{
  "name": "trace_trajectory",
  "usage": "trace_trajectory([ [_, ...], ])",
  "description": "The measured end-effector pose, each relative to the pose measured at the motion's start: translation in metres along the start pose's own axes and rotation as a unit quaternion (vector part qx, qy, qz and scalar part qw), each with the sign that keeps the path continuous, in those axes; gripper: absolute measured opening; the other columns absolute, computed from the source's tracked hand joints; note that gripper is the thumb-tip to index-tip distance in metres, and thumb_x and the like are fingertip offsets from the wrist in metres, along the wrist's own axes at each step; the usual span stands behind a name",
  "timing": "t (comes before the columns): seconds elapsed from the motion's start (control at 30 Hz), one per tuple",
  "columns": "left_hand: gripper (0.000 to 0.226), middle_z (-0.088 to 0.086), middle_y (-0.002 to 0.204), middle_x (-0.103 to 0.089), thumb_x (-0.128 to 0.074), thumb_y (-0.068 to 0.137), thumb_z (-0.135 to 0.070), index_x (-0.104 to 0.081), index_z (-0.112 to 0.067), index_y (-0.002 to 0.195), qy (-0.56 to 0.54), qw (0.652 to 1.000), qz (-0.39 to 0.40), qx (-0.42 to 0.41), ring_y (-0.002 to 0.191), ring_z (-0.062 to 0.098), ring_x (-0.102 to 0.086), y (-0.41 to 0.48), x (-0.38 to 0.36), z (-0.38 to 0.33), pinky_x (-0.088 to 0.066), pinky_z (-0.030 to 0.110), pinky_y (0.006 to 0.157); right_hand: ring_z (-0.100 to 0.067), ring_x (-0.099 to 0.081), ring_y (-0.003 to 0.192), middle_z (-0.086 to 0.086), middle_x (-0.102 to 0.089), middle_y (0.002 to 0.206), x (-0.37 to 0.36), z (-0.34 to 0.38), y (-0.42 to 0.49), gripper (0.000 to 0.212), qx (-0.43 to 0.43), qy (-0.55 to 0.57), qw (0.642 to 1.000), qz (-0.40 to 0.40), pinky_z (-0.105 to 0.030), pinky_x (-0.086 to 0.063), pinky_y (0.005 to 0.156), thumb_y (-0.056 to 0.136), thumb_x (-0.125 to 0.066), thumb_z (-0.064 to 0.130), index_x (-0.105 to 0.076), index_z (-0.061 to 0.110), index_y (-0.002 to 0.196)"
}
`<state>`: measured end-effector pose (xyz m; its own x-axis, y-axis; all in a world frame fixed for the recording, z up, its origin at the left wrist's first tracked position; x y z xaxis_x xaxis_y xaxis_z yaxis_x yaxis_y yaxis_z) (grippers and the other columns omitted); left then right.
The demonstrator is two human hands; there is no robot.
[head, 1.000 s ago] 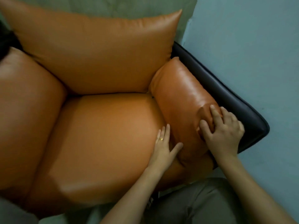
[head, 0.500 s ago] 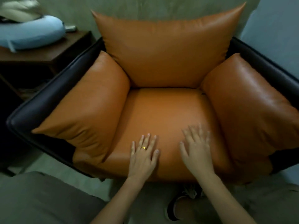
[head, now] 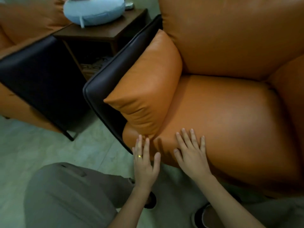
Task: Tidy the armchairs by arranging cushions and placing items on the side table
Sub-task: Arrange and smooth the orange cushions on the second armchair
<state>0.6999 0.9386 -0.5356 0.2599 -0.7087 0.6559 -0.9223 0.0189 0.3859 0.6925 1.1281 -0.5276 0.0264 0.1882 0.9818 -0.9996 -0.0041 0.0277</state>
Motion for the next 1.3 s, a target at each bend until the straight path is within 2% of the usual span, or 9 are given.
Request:
trace_trajectory([
  [0.07,0.077,0.0,0.167,-0.01,-0.048,0.097,-0.055,-0.009,-0.033,0.159,-0.04,0.997,-0.053,0.049,0.154,0.024,-0.014,0.025,0.011,0.002,-0.03,0.064,0.114,-0.028,0.001,0.155,0.001,-0.01,0.168,-0.001,0.003,0.006,0.068,-0.003,-0.019,1.0,0.002,-0.059,0.003,0.121,0.099,-0.024,0.059,-0.016,0.028,0.16],
  [0.2,0.1,0.003,0.168,-0.001,-0.048,0.086,-0.075,0.01,-0.035,0.158,-0.047,0.991,-0.047,0.115,0.155,0.024,-0.007,0.061,0.0,0.021,-0.024,0.06,0.119,-0.028,0.003,0.155,0.002,-0.008,0.169,0.0,0.002,0.026,0.073,0.001,-0.031,1.0,0.006,-0.058,0.002,0.122,0.097,-0.02,0.067,-0.013,0.032,0.16],
  [0.37,0.1,0.018,0.164,-0.019,-0.04,0.082,-0.084,0.015,-0.042,0.154,-0.023,0.993,-0.059,0.096,0.153,0.03,-0.015,0.072,-0.016,0.045,-0.007,0.056,0.123,-0.033,-0.009,0.155,-0.002,-0.019,0.167,0.003,0.005,0.046,0.075,0.017,-0.085,0.996,-0.002,-0.063,-0.007,0.12,0.095,-0.022,0.072,-0.018,0.034,0.159],
  [0.7,0.092,0.015,0.147,-0.038,-0.028,0.084,-0.084,0.002,-0.037,0.158,0.016,0.98,-0.197,0.023,0.134,0.042,-0.038,0.087,-0.037,0.055,-0.018,0.065,0.113,-0.039,-0.014,0.153,-0.009,-0.021,0.166,-0.005,0.007,0.062,0.075,0.028,-0.128,0.991,-0.029,-0.067,-0.009,0.117,0.092,-0.031,0.073,-0.026,0.036,0.157],
  [0.87,0.091,0.021,0.143,-0.045,-0.031,0.085,-0.083,-0.003,-0.037,0.158,0.023,0.987,-0.14,0.079,0.135,0.04,-0.038,0.082,-0.034,0.061,-0.019,0.064,0.115,-0.039,-0.008,0.153,-0.007,-0.016,0.167,-0.005,0.009,0.066,0.076,0.027,-0.121,0.992,-0.002,-0.067,-0.005,0.118,0.093,-0.021,0.076,-0.019,0.037,0.158],
  [0.97,0.092,0.019,0.156,-0.034,-0.041,0.086,-0.079,-0.007,-0.034,0.158,0.005,0.991,-0.072,0.113,0.147,0.031,-0.023,0.076,-0.022,0.057,-0.013,0.061,0.12,-0.035,-0.002,0.155,-0.003,-0.011,0.168,-0.001,0.009,0.061,0.075,0.026,-0.094,0.995,0.016,-0.065,-0.002,0.119,0.093,-0.017,0.077,-0.013,0.04,0.158],
  [1.1,0.082,-0.001,0.168,-0.005,-0.054,0.097,-0.053,0.008,-0.052,0.15,-0.117,0.979,-0.011,0.169,0.155,0.014,0.002,0.043,-0.013,0.022,-0.01,0.051,0.125,-0.026,0.006,0.155,0.003,-0.004,0.169,0.005,0.0,0.049,0.071,0.024,-0.048,0.998,0.026,-0.054,0.007,0.122,0.096,-0.016,0.074,-0.005,0.042,0.158],
  [1.23,0.073,-0.023,0.164,0.012,-0.053,0.101,-0.036,-0.002,-0.063,0.145,-0.16,0.972,0.063,0.162,0.154,0.012,0.005,-0.018,-0.033,-0.026,-0.013,0.037,0.123,-0.019,0.007,0.155,0.008,-0.003,0.168,0.008,-0.035,0.015,0.064,-0.031,-0.02,0.999,-0.008,-0.05,0.007,0.123,0.099,-0.015,0.068,-0.007,0.044,0.158],
  [1.3,0.068,-0.036,0.158,0.012,-0.052,0.102,-0.031,-0.009,-0.063,0.143,-0.139,0.98,0.076,0.122,0.152,0.005,0.012,-0.031,-0.044,-0.045,-0.006,0.04,0.125,-0.019,0.006,0.155,0.008,-0.004,0.168,0.009,-0.062,-0.007,0.062,-0.075,-0.021,0.996,-0.034,-0.05,0.005,0.124,0.1,-0.017,0.065,-0.007,0.044,0.157],
])
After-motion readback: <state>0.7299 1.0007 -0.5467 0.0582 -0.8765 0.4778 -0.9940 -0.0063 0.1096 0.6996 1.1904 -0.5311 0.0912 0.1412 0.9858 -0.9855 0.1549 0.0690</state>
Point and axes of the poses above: each hand's wrist, its own y-axis towards the middle knuckle, its own x-axis out of the back of the hand, z = x × y, the point moved 7 cm from there along y, towards the middle knuckle
